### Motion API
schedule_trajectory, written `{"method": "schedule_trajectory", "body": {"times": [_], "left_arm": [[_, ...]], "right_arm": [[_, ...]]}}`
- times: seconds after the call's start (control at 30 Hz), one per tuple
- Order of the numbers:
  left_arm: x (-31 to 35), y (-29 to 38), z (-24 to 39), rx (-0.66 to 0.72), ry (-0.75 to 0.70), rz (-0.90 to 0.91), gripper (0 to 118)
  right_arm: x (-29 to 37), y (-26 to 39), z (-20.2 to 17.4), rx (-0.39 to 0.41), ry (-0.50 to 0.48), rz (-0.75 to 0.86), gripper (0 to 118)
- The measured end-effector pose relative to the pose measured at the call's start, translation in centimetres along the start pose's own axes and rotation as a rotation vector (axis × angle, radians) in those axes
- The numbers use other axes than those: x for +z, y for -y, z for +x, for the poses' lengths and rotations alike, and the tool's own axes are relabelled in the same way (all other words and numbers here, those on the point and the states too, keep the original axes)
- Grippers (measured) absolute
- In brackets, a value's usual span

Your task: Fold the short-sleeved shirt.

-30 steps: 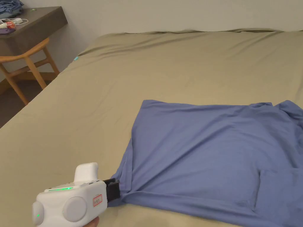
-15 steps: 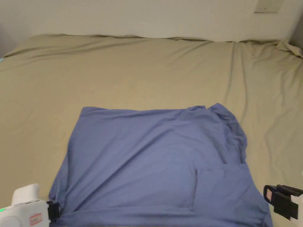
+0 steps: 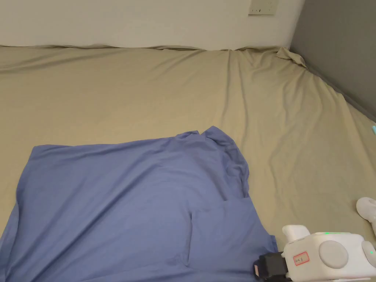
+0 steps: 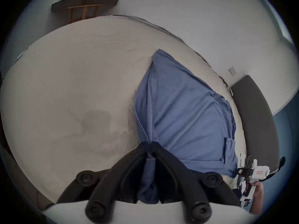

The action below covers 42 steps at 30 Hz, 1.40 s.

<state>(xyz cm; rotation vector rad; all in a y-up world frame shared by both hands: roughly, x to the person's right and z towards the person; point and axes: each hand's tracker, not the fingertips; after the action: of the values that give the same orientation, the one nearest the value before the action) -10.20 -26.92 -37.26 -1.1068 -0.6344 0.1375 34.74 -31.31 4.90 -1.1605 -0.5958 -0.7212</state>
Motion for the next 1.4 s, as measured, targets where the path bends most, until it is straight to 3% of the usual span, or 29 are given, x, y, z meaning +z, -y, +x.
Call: {"method": "schedule_trajectory", "body": {"times": [0.03,0.07,0.1,0.13,0.17,0.2,0.27,0.4,0.6,0.77,0.97,1.1,1.27,1.37,1.4], "left_arm": [[-0.1,0.0,-0.1,0.011,-0.003,-0.002,0],[-0.1,0.0,-0.3,0.023,0.001,-0.003,0],[-0.1,0.0,-0.6,0.036,0.006,-0.003,0],[-0.1,0.0,-0.8,0.048,0.013,0.001,0],[-0.1,0.0,-1.0,0.060,0.021,0.002,0],[0.0,-0.1,-1.2,0.075,0.029,0.001,0],[0.1,-0.4,-1.7,0.138,0.065,0.006,0],[1.2,-1.7,-1.7,0.213,0.125,0.034,0],[0.5,-6.4,0.2,0.280,0.174,0.062,0],[-3.4,-11.0,1.8,0.420,0.208,0.098,0],[-11.4,-16.3,6.0,0.343,0.166,0.109,0],[-16.1,-17.7,7.6,0.279,0.049,0.077,0],[-19.3,-17.0,7.0,0.197,-0.113,0.021,0],[-19.1,-16.5,6.6,0.197,-0.070,0.051,1],[-19.1,-16.4,6.9,0.185,-0.077,0.053,8]], "right_arm": [[-0.4,0.0,-0.2,0.000,0.009,-0.007,54],[-0.1,0.3,-0.4,0.020,0.114,0.045,49],[0.7,0.5,-0.8,0.053,0.061,0.066,37],[1.2,0.6,-0.8,0.054,0.020,0.090,10],[1.6,0.8,-0.4,-0.002,-0.054,0.111,8],[2.1,1.1,-0.4,-0.050,-0.100,0.134,8],[3.1,1.3,-0.3,-0.069,-0.122,0.182,8],[5.0,-0.1,0.5,-0.242,-0.315,0.230,8],[6.0,-5.3,1.8,-0.461,-0.496,0.279,8],[3.7,-10.4,2.3,-0.624,-0.501,0.283,8],[-1.0,-15.8,1.6,-0.696,-0.422,0.285,8],[-3.3,-18.2,1.2,-0.711,-0.351,0.265,8],[-5.5,-19.9,1.3,-0.600,-0.221,0.219,8],[-6.3,-20.5,1.5,-0.536,-0.194,0.233,9],[-6.2,-20.7,1.4,-0.515,-0.180,0.230,13]]}}
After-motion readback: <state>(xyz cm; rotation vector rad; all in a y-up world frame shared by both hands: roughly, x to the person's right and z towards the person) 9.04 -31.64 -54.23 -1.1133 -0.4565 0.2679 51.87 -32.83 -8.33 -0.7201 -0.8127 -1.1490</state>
